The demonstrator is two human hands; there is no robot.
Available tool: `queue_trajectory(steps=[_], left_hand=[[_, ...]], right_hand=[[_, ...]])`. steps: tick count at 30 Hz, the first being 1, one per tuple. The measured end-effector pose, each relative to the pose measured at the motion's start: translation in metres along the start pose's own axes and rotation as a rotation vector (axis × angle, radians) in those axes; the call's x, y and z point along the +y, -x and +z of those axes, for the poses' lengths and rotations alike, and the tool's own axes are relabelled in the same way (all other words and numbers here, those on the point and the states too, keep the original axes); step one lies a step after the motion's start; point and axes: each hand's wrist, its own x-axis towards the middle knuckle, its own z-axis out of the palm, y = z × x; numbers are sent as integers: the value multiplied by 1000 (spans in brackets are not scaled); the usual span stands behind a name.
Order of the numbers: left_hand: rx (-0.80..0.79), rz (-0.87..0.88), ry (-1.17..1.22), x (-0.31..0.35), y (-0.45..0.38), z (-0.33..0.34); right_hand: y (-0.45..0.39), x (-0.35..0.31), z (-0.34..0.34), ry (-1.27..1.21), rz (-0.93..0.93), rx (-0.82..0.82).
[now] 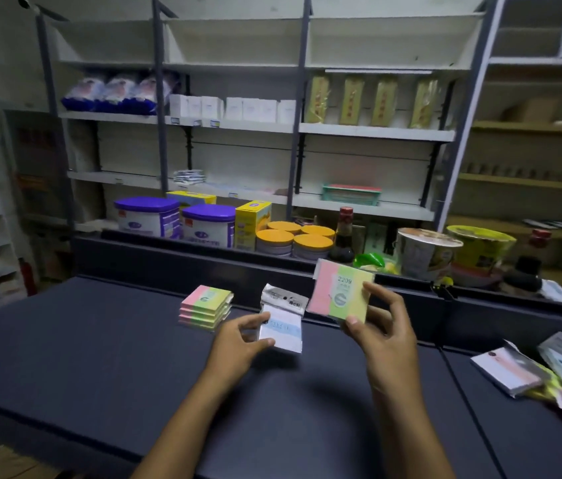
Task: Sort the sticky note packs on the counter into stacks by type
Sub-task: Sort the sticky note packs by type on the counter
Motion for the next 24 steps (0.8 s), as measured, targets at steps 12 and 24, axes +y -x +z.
queue_trajectory(steps=[12,24], left_hand=[[-142,46,-491,-42,-59,0],[-143,216,-791,-27,-43,-11]], right_hand=[[-2,7,42,73,11,53],[-6,2,58,122,32,0]])
